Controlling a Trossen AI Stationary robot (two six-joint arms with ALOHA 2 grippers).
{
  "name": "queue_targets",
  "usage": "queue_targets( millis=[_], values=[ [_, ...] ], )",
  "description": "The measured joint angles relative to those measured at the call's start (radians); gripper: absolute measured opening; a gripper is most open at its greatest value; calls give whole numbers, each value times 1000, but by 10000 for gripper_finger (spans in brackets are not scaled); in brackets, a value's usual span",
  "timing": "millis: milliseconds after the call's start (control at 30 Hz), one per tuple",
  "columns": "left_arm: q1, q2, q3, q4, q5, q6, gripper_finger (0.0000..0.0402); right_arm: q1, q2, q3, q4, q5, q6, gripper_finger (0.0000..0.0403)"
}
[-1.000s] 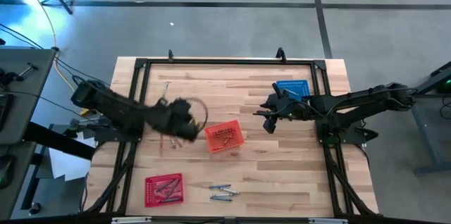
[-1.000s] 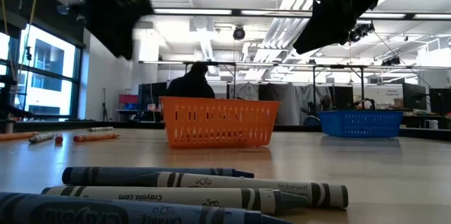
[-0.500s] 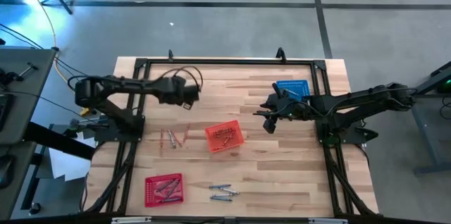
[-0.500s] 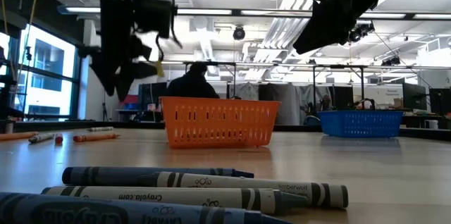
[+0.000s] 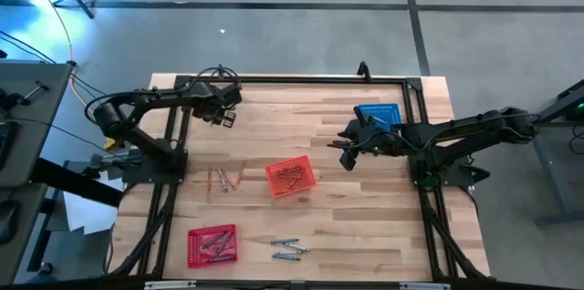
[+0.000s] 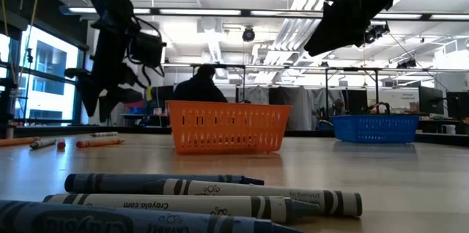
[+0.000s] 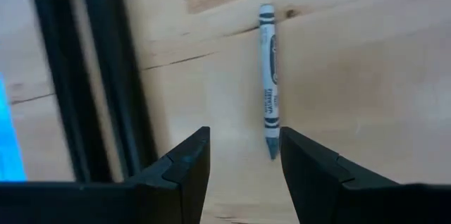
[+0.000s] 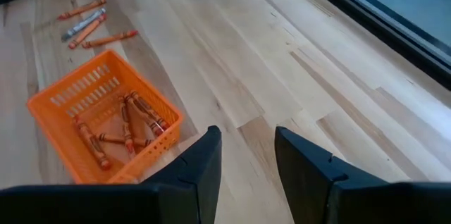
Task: Sort crayons
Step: Put the gray crayon into the blue bin
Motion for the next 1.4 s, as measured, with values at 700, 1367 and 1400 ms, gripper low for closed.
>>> queue_targets(
  millis=[700,1367,1400],
  values=[
    [139,0,-2,91,193,81,159,0,0,0,0,-4,15,129],
    [179,0,-2,90,238,159,159,0,0,0,0,-4,16,129],
    [179,2,-2,88,253,159,159,0,0,0,0,-4,17,129]
  ],
)
